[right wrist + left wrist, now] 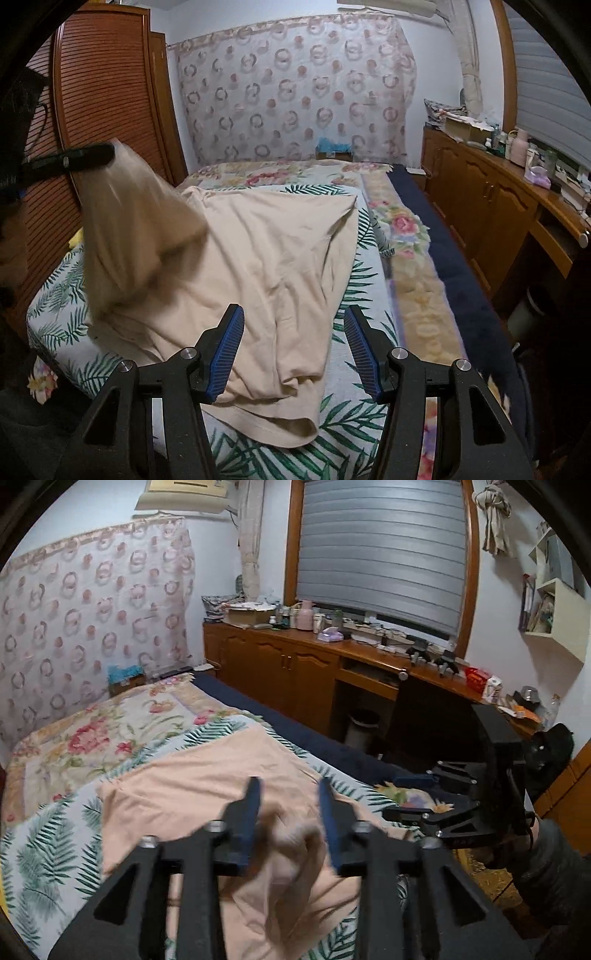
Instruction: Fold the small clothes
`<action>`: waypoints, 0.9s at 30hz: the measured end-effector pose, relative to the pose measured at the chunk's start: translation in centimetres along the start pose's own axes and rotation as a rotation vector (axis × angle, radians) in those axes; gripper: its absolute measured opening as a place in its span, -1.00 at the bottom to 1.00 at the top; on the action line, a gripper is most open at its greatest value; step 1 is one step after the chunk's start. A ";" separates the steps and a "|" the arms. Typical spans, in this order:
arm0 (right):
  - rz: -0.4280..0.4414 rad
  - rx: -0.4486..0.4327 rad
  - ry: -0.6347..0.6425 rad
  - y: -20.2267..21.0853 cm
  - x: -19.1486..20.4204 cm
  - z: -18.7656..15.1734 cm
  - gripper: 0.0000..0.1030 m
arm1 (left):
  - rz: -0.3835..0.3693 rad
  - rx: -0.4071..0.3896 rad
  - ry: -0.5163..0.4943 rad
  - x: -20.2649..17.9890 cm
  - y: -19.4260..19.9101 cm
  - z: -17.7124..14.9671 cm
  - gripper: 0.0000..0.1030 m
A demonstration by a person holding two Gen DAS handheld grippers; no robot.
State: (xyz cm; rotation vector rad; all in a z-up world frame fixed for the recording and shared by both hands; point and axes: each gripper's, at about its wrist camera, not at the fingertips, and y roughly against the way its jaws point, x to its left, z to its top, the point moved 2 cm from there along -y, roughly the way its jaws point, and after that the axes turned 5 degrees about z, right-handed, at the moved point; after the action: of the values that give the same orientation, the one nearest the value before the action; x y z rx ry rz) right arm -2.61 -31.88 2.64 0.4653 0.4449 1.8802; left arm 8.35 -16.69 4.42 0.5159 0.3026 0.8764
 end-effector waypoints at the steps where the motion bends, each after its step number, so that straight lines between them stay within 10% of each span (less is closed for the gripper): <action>1: 0.008 -0.003 0.003 0.1 0.3 0.0 0.13 | 0.003 0.003 0.003 0.1 -0.1 -0.1 -0.16; 7: 0.038 0.007 0.033 -0.8 1.0 -0.2 0.13 | 0.070 0.034 0.037 1.9 -0.5 -2.6 -0.10; 12: 0.072 0.041 0.055 -3.3 0.9 0.9 0.13 | 0.145 0.040 0.109 5.3 0.1 -5.5 0.45; 27: 0.158 0.197 0.114 -9.9 1.7 1.6 0.06 | 0.294 0.031 0.264 11.2 1.7 -10.6 0.46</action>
State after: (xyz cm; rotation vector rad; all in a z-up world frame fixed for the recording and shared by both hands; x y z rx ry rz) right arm 5.45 -26.85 -0.86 0.5387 0.6913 2.0316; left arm 9.24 -3.72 -4.03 0.4803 0.4892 1.2312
